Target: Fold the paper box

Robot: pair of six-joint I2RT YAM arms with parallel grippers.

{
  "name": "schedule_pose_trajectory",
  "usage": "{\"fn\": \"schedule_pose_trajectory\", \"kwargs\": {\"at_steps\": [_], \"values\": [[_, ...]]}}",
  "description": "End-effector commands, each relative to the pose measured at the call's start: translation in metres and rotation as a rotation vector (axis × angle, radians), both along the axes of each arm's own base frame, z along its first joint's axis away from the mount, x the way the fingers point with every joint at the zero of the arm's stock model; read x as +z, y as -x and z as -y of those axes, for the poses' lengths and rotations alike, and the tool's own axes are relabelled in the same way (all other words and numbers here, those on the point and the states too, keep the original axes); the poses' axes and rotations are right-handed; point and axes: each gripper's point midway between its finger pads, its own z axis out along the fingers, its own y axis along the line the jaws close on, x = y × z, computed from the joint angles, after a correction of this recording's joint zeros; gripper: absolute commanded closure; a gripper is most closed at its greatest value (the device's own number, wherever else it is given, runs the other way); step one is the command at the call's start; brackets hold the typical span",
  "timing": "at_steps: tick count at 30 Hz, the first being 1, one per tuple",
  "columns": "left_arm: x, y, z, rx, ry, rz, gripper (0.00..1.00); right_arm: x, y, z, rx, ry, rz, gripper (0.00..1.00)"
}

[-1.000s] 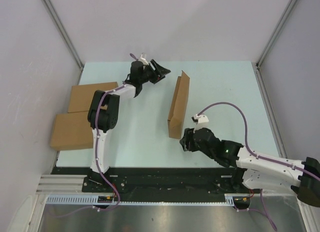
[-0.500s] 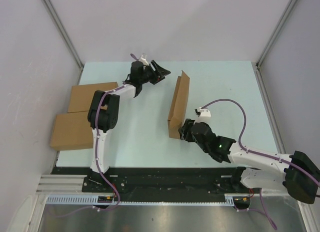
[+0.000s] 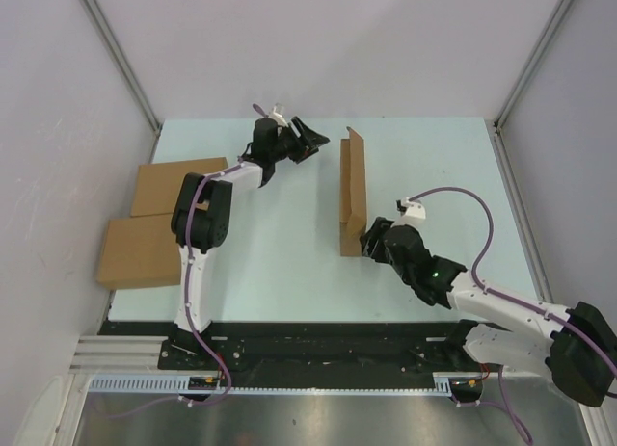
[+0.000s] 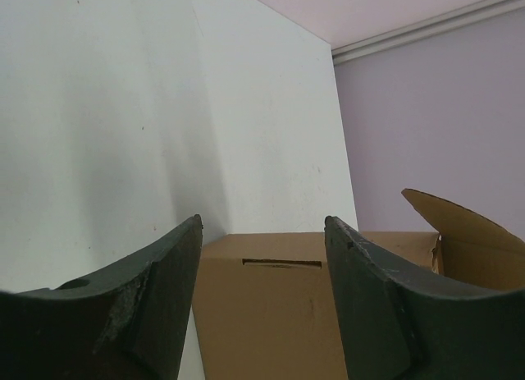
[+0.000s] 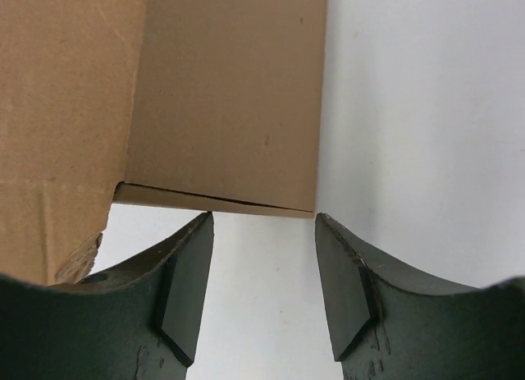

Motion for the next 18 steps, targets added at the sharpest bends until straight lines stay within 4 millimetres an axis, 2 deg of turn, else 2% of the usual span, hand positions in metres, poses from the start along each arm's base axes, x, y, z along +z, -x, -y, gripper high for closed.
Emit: {"fn": "schedule_pose_trajectory", "kwargs": {"at_steps": [1,9,10,13,15,18], "values": [[0.024,-0.009,0.003,-0.025,0.009,0.080,0.34,0.006,-0.009,0.021,-0.058,-0.005,0.016,0.41],[0.032,-0.015,0.002,-0.020,0.012,0.098,0.33,0.015,-0.033,0.059,-0.141,-0.031,0.029,0.41],[0.034,-0.016,0.000,-0.017,0.011,0.102,0.33,0.016,-0.039,0.070,-0.166,-0.029,0.033,0.41],[0.037,-0.019,-0.007,-0.006,0.007,0.114,0.33,0.015,-0.044,0.079,-0.177,-0.034,0.029,0.41],[0.038,-0.021,-0.011,0.002,0.000,0.119,0.33,0.023,-0.056,0.087,-0.198,-0.062,0.058,0.41],[0.039,-0.023,-0.020,0.018,-0.006,0.133,0.32,0.022,-0.065,0.098,-0.221,-0.072,0.054,0.40]]}}
